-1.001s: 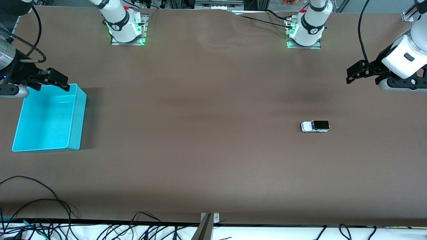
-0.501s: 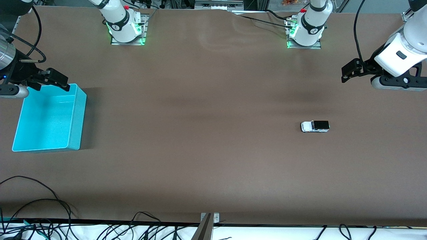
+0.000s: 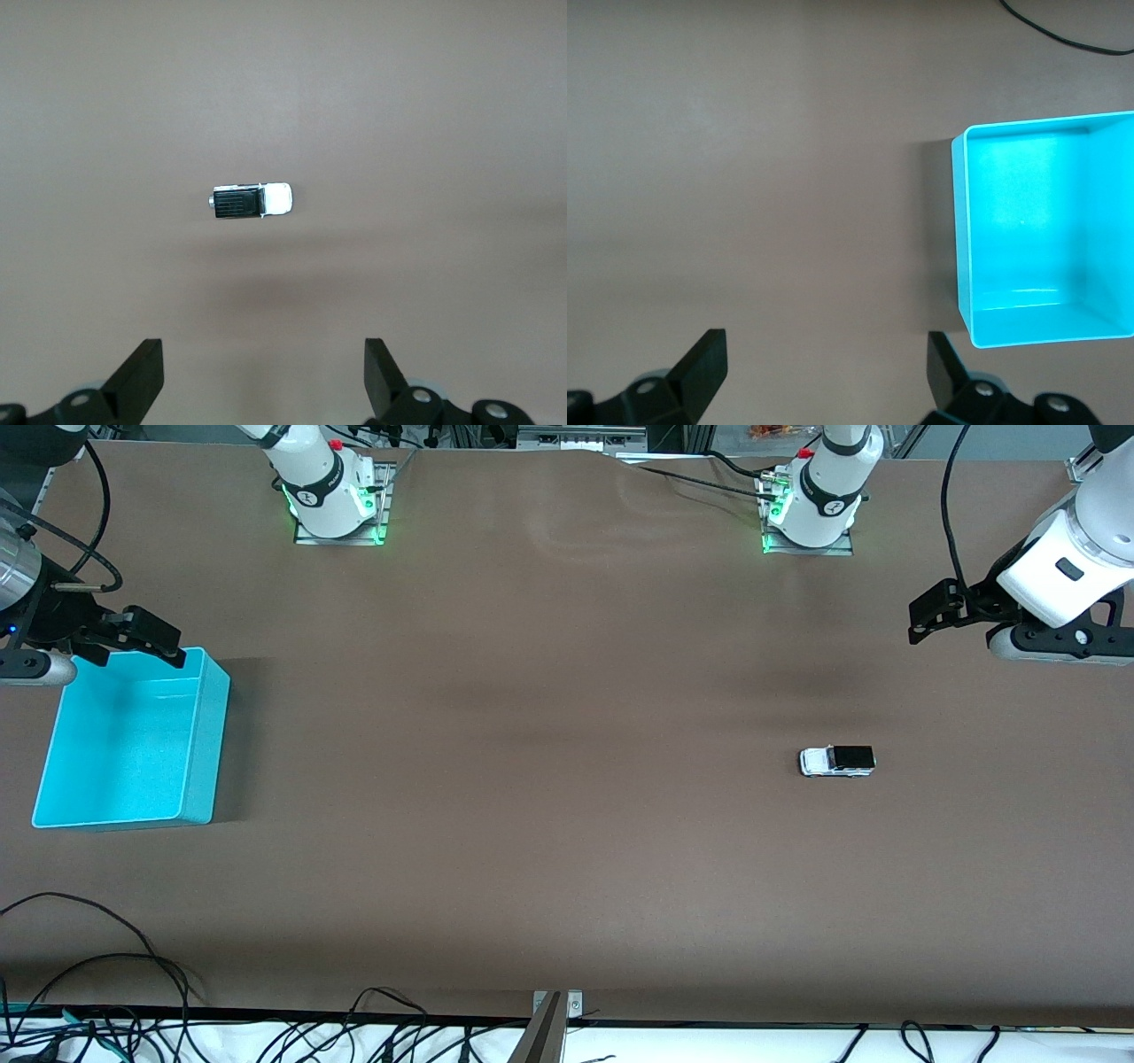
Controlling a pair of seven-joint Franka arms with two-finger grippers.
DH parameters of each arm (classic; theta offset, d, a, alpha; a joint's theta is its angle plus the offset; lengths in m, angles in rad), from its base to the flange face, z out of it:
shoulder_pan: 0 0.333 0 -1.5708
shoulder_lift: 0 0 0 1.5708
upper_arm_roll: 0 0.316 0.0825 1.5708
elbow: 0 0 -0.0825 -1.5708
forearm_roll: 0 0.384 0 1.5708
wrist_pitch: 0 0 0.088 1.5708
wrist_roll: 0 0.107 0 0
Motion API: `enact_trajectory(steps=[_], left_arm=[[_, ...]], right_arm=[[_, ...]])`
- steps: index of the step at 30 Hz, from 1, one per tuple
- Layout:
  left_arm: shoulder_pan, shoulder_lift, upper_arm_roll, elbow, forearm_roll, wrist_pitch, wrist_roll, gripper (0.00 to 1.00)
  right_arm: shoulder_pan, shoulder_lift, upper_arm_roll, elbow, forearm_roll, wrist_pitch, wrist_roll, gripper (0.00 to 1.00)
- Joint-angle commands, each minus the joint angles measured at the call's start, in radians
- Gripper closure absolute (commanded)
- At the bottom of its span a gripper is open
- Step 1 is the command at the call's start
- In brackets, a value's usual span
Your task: Wind and store white jeep toy
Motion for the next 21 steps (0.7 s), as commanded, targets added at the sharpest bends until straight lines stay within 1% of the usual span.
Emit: enact_trajectory(steps=[1, 8, 21], left_arm=[[0.004, 0.009, -0.005, 0.041, 0.019, -0.024, 0.017, 0.0], [0.004, 0.007, -0.005, 0.056, 0.011, -0.027, 0.017, 0.0], [0.013, 0.015, -0.002, 0.055, 0.011, -0.028, 0.028, 0.0]], right_arm=[[-0.004, 0.012, -0.002, 0.032, 0.018, -0.023, -0.009, 0.0], [-0.004, 0.012, -0.002, 0.032, 0.018, -0.023, -0.009, 0.0], [-0.004, 0.012, -0.002, 0.032, 0.018, -0.023, -0.009, 0.0]])
